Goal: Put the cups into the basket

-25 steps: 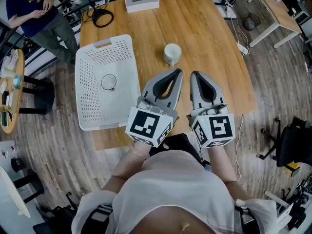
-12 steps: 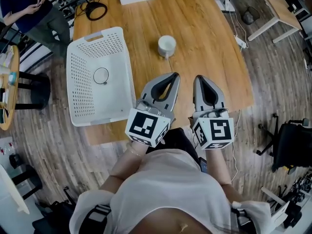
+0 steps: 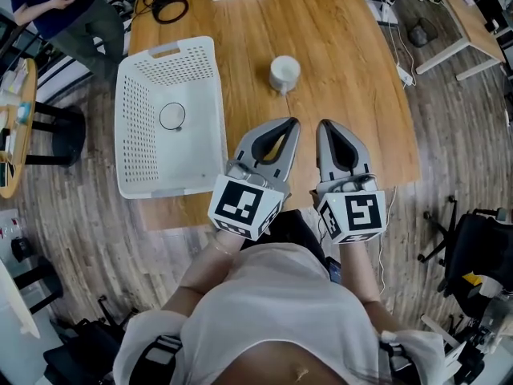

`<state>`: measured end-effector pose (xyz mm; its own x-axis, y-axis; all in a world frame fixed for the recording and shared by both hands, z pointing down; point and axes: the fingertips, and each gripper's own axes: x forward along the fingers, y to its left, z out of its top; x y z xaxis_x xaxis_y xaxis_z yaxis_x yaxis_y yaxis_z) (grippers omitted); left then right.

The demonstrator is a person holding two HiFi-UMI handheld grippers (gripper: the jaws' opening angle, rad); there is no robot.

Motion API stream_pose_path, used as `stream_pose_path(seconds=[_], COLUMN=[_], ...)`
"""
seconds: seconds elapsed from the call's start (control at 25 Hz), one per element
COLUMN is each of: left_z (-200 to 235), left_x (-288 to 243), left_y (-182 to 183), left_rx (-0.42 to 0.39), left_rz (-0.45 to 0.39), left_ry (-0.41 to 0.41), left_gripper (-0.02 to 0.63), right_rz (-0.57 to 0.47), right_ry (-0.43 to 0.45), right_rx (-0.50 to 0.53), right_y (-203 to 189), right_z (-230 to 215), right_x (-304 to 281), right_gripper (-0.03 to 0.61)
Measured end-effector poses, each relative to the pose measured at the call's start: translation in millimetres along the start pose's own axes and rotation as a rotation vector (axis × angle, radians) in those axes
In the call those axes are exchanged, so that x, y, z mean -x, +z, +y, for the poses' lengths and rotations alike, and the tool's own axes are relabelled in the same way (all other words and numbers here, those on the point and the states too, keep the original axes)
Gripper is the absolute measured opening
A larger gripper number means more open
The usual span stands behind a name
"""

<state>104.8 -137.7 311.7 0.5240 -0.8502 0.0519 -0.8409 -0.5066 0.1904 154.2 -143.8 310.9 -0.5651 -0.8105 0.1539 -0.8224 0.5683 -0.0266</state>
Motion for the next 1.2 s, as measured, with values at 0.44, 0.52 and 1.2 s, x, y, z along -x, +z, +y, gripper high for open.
stream_pose_path(seconds=[0.44, 0.52, 1.2], left_z=[8.9, 13.9, 78.2], left_x=[-4.1, -8.4, -59.7], left_y=[-7.5, -8.6, -63.3], left_rx=[0.016, 0.023, 0.098], left_rz=[0.010, 0.009, 0.067], left_ry=[0.033, 0.049, 0.225], left_gripper=[0.008, 0.008, 0.008], right_rz=[0.065, 0.078, 0.679], right_ry=[0.109, 0.135, 0.454], right_rx=[0.093, 0.124, 0.297], right_y=[-0.2, 1.8, -112.6], right_z=[-5.6, -7.3, -38.1], right_x=[-24.0, -33.0, -172.7], right_gripper=[0.021, 0.025, 0.381])
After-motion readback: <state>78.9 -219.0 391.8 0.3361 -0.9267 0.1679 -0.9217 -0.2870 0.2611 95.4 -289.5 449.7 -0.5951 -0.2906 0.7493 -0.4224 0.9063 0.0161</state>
